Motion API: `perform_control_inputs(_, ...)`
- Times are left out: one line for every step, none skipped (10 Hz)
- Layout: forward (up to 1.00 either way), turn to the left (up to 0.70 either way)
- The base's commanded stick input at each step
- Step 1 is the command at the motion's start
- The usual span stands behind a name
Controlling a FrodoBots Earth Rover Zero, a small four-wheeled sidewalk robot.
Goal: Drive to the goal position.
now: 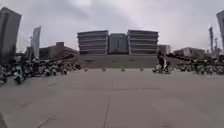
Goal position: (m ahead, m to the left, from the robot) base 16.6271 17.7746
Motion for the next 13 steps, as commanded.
perform_control_inputs(0.70, 0.02)
perform_control_inputs(0.70, 0.02)
perform_control_inputs(0.70, 0.02)
perform_control_inputs(0.70, 0.02)
perform_control_inputs(0.70, 0.02)
perform_control_inputs(0.70, 0.02)
perform_control_inputs(0.70, 0.02)
perform_control_inputs(0.70, 0.02)
perform_control_inputs(0.70, 0.02)
perform_control_inputs(0.70, 0.02)
perform_control_inputs(0.70, 0.02)
perform_control_inputs(0.70, 0.02)
perform_control_inputs(0.70, 0.02)
